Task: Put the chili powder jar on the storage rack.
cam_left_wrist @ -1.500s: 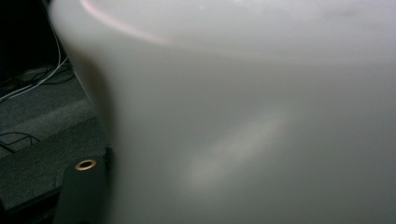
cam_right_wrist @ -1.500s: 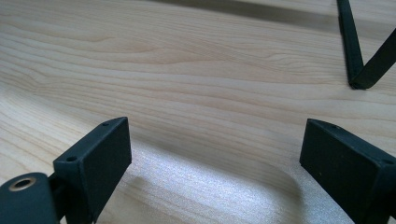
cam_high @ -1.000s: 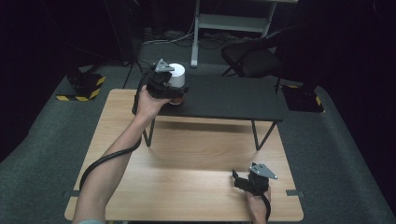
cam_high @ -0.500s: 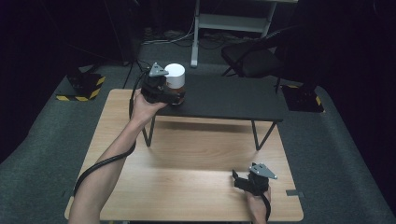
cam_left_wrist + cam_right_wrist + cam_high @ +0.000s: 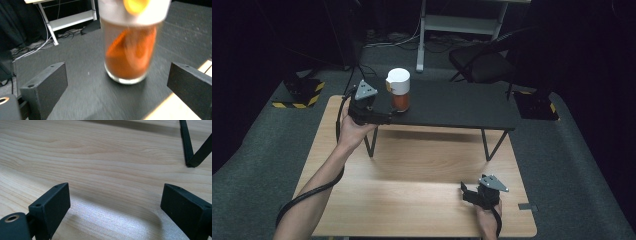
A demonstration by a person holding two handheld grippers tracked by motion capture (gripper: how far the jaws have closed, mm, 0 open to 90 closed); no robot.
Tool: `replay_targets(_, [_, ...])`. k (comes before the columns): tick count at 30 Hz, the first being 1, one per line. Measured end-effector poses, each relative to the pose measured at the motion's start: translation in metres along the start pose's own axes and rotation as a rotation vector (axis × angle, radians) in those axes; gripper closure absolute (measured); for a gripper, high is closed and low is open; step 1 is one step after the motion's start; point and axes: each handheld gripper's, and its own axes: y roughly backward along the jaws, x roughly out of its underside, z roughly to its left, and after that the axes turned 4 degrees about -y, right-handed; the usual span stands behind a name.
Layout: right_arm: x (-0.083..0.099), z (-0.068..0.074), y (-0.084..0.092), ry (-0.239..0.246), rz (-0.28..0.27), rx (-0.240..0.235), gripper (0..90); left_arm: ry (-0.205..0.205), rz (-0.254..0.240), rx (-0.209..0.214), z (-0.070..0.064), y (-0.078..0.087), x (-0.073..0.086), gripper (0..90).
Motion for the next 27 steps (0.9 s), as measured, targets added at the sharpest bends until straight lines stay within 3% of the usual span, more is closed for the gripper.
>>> replay_targets(5, [0.000, 0.000, 0.000, -0.001, -0.001, 0.001, 8.3, -0.023, 0.013, -0.008, -0.010, 0.012, 0.018, 3.1])
replay_targets(10, [0.000, 0.000, 0.000, 0.000, 0.000, 0.001, 8.3, 0.019, 0.010, -0.008, -0.017, 0.027, 0.046, 3.2])
replay_targets(11, [0.000, 0.000, 0.000, 0.000, 0.000, 0.000, 8.3, 0.008, -0.025, -0.025, -0.022, 0.032, 0.059, 3.0])
replay_targets(13, [0.000, 0.000, 0.000, 0.001, 0.000, 0.000, 8.3, 0.026, 0.009, -0.033, -0.027, 0.038, 0.064, 3.3])
replay_targets(19, [-0.001, 0.001, -0.001, 0.004, 0.008, 0.000, 8.3, 0.040, -0.019, -0.067, -0.043, 0.059, 0.095, 3.6])
replay_targets(27, [-0.001, 0.001, -0.001, 0.003, 0.009, 0.001, 8.3, 0.079, 0.031, -0.069, -0.058, 0.061, 0.126, 3.6])
